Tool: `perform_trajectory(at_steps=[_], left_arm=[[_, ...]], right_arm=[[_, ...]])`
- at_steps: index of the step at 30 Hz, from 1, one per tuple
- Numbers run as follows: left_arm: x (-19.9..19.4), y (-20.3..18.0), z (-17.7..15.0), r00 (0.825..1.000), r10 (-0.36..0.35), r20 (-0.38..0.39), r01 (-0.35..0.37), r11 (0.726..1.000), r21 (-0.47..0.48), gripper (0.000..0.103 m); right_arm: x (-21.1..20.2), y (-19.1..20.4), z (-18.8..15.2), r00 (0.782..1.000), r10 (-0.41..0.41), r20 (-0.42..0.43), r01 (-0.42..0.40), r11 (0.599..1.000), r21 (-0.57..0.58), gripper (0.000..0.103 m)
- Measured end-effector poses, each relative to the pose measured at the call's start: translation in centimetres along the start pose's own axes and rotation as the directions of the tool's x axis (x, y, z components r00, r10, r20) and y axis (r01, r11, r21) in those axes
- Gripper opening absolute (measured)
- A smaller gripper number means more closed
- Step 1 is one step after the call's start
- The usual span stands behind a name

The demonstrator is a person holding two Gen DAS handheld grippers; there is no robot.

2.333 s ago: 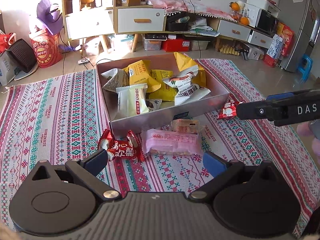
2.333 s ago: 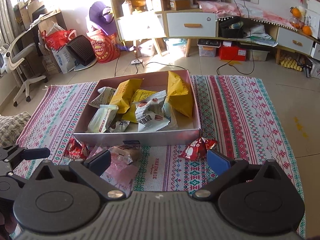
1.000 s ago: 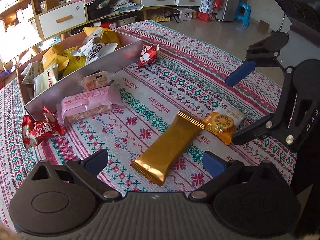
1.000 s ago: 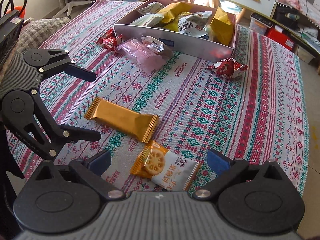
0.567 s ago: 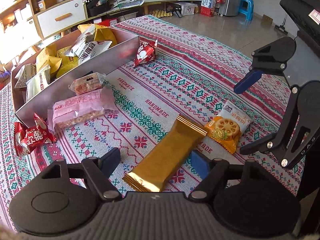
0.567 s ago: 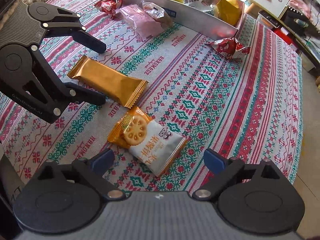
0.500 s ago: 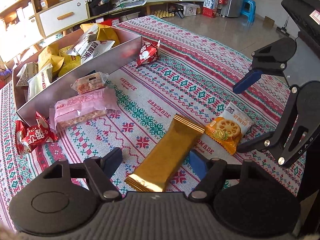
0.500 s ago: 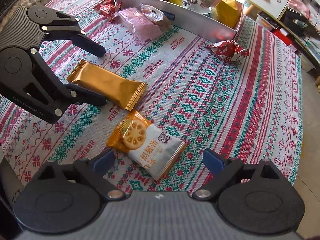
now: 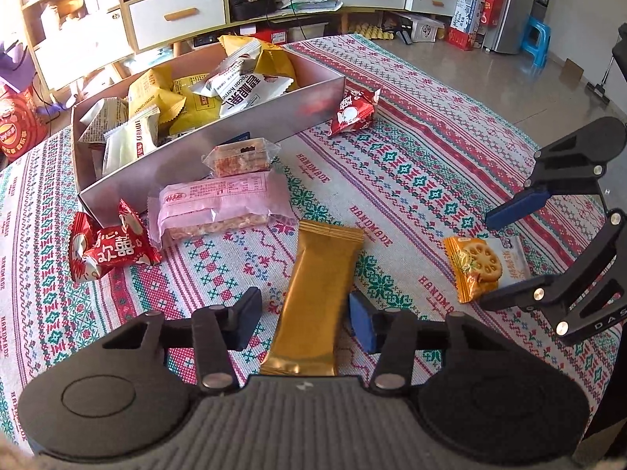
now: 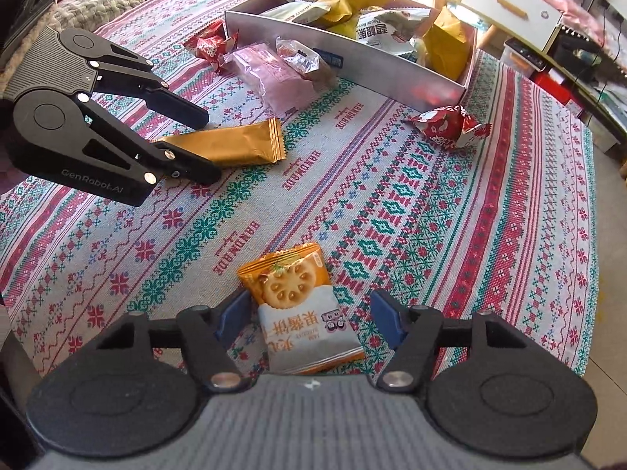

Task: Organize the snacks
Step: 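Grasp the gold bar with the left tool while the right grasps the lotus-root cracker packet, then carry the gold bar and lotus-root cracker packet into the box with both tools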

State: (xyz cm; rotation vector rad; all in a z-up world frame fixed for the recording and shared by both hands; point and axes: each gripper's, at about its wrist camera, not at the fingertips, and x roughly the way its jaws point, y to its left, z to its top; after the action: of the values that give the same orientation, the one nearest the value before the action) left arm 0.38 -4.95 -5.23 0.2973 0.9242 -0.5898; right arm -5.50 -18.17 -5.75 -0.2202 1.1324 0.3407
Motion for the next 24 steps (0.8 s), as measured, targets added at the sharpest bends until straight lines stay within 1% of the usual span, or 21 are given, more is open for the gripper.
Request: perform_trajectory(at_steps=[2,9,13,18,24], left_arm=[[0.0,0.1,0.1,1.0,0.003,-0.003,-0.003,1.0,-0.004,0.053],[-0.1,0.3,0.1,1.0,0.006,-0.011,-0.006,1.0,-0.019,0.048],[-0.2,0.3,0.2,1.0,0.004,-0.011,-0.004,1.0,-0.029,0.041],[-0.4,0.2,0.1,1.0,-0.007,-0.013,0.006,1.0,-0.025,0.038],[-0.7,0.3,0.1,1.0,-0.018,-0.015,0.017,0.999,-0.034,0.037]], right_arm=[[0.0,0.0,0.0,1.0,0.01,-0.001,-0.01,1.0,0.006,0.056],[-0.1,0.6,0.3,1.0,0.027,0.002,-0.027,1.0,0.001,0.039],[-0.1,0.9,0.6,1.0,0.02,0.007,-0.02,1.0,0.001,0.037],[-0.1,0.8,0.9,1.0,0.017,0.014,-0.017,1.0,0.022,0.036],[-0.2,0.3,1.2,1.0,0.005,0.029,-0.007,0.998,0.059,0.036]])
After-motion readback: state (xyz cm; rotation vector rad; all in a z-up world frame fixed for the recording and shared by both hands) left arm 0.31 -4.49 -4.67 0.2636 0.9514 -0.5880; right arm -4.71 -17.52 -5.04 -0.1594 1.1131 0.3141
